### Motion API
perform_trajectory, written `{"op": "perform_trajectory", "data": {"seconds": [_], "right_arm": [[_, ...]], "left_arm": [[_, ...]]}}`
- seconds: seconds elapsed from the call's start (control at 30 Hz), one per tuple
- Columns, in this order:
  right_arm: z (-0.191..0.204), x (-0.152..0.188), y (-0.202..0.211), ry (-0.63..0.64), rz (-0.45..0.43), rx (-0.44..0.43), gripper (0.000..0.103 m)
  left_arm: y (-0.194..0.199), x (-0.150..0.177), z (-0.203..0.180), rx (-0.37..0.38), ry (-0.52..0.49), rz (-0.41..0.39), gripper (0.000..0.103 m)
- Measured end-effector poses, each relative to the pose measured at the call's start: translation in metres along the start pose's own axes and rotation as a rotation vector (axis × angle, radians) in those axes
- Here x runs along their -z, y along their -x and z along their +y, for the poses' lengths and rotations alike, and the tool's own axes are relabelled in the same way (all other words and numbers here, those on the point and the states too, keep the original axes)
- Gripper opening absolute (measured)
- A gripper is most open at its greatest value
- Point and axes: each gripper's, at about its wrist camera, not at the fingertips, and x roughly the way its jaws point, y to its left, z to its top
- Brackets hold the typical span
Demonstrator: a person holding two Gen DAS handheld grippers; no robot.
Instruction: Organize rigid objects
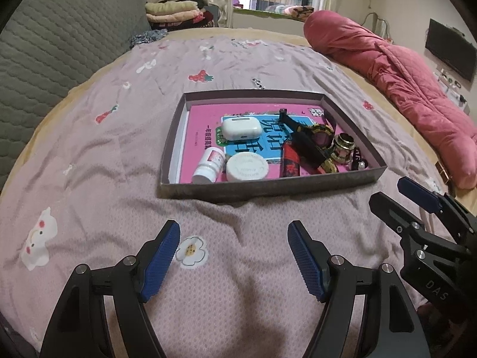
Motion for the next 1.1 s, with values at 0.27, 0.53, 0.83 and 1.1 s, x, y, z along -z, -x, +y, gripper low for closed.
{"op": "perform_trajectory", "data": {"seconds": [0.27,0.53,0.83,1.1], "right_arm": [[0.002,0.008,0.002,0.016,0.021,0.009,0.059],[0.006,0.013,0.002,0.022,0.017,0.013,0.059],[0.005,0.021,0.004,-0.016,0.010,0.034,0.059],[0.001,0.031,0.008,-0.049,0.028,0.041,0.059]], "left_arm": [[0.000,0.010,0.002,-0.030,-0.012,-0.004,0.076],[-0.008,0.021,0.012,-0.011,0.064,0.015,0.076],[0.000,0.030,0.010,-0.025,0.087,-0.042,0.076],[0.006,0.041,0.001,0.003,0.081,-0.028,0.076]]}}
